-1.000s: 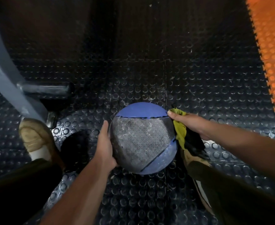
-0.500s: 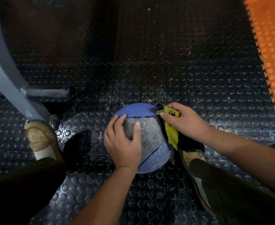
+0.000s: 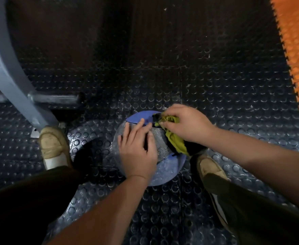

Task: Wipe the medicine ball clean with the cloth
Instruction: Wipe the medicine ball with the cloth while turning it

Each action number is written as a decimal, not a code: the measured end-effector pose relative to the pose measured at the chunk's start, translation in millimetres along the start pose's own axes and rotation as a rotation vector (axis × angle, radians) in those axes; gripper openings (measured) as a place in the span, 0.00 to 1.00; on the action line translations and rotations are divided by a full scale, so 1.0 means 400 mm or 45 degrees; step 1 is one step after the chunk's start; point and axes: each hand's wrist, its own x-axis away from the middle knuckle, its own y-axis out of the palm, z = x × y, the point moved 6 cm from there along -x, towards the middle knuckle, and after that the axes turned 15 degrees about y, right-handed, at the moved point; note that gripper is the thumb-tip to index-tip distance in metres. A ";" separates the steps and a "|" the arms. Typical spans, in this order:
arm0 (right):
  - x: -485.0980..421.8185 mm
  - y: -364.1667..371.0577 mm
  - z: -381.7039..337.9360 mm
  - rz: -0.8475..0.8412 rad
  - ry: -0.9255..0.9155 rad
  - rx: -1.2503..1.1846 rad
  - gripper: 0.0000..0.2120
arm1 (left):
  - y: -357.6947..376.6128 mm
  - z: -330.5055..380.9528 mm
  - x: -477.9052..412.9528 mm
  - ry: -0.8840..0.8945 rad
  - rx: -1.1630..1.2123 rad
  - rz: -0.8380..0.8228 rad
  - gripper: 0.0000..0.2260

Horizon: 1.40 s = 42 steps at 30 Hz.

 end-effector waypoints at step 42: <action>0.040 0.009 -0.020 0.252 -0.230 0.060 0.10 | -0.014 -0.032 0.007 -0.089 0.167 0.183 0.21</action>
